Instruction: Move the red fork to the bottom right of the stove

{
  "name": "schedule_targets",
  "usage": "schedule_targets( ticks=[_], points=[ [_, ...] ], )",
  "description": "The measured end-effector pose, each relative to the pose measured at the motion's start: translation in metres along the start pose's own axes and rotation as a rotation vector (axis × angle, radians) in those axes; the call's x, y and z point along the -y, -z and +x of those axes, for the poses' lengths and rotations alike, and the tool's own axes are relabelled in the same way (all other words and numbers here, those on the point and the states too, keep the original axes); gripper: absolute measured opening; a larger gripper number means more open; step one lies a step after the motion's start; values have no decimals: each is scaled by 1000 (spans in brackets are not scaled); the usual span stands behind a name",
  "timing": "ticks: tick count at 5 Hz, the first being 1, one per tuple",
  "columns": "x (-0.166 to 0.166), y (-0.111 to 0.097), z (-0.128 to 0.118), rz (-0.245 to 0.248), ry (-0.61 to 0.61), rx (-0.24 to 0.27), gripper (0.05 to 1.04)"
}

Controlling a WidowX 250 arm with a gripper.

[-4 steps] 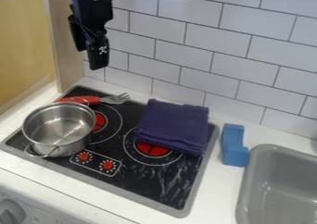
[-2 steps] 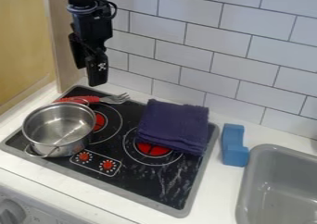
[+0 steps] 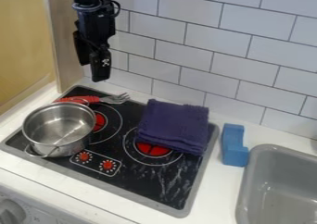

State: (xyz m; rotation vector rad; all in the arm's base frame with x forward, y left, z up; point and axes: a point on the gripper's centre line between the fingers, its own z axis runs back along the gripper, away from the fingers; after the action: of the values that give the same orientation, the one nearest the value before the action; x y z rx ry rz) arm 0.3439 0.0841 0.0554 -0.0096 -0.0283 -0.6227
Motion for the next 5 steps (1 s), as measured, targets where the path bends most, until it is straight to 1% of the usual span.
schedule_targets(
  ticks=[1, 2, 3, 4, 5],
  points=[
    [-9, 8, 6, -10, -8, 2, 999],
    [-9, 18, 5, -34, -4, -9, 999],
    [-10, 18, 3, -28, 21, -19, 999],
    [-5, 27, -8, -38, 48, -61, 999],
    [-6, 31, -15, -48, 36, -55, 999]
  ],
)
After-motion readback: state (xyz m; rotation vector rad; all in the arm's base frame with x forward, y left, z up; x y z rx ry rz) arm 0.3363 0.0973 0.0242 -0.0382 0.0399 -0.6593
